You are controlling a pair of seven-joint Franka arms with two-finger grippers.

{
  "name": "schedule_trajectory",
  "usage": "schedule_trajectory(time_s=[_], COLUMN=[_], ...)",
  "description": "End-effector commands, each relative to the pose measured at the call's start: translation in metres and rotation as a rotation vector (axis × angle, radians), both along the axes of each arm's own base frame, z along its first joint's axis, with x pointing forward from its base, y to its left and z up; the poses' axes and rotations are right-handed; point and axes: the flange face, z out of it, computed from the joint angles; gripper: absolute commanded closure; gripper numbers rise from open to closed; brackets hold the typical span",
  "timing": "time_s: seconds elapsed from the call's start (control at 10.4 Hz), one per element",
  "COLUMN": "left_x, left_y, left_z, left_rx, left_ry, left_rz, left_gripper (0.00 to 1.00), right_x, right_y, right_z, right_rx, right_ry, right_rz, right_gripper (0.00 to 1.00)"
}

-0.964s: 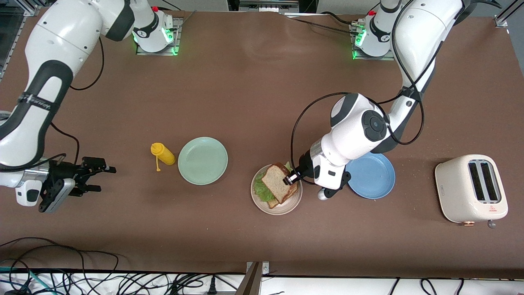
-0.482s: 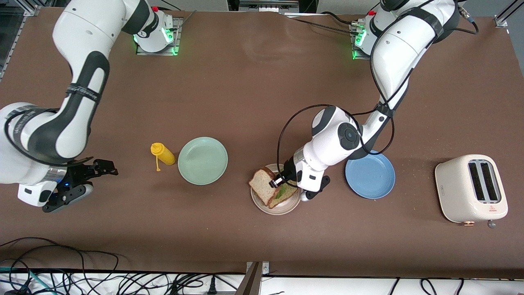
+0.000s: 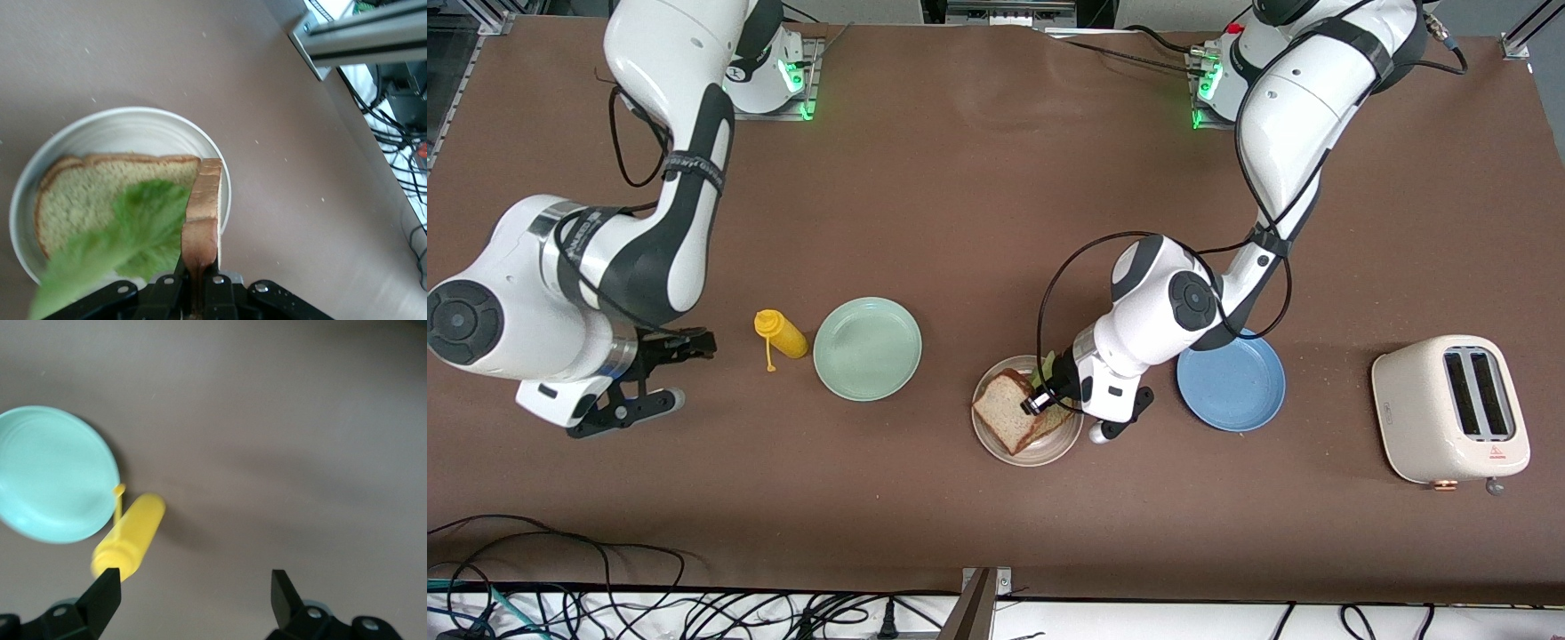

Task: Make sandwich on beige plate with both arms
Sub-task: 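Lower the toast onto the lettuce while the right gripper releases the mustard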

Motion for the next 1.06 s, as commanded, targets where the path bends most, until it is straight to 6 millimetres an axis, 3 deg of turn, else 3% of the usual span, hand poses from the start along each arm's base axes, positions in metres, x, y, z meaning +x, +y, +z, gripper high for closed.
schedule_trajectory(time_s=[0.0, 0.19, 0.67, 0.96], left_x=[0.001, -0.005, -0.005, -0.001], left_y=[0.002, 0.001, 0.006, 0.015], left_z=[-0.005, -0.015, -0.031, -0.033], left_rx=[0.031, 0.043, 0.059, 0.074], left_ry=[-0.008, 0.009, 0.028, 0.027], left_rz=[-0.026, -0.041, -0.037, -0.023], left_gripper=[1.00, 0.99, 0.58, 0.37], right_x=[-0.020, -0.025, -0.033, -0.031], right_y=[-0.005, 0.004, -0.001, -0.010], right_z=[0.026, 0.039, 0.059, 0.060], right_rx=[-0.008, 0.001, 0.013, 0.012], right_ry=[0.064, 0.061, 0.058, 0.048], right_rz=[-0.049, -0.041, -0.044, -0.057], right_gripper=[0.00, 0.00, 0.00, 0.00])
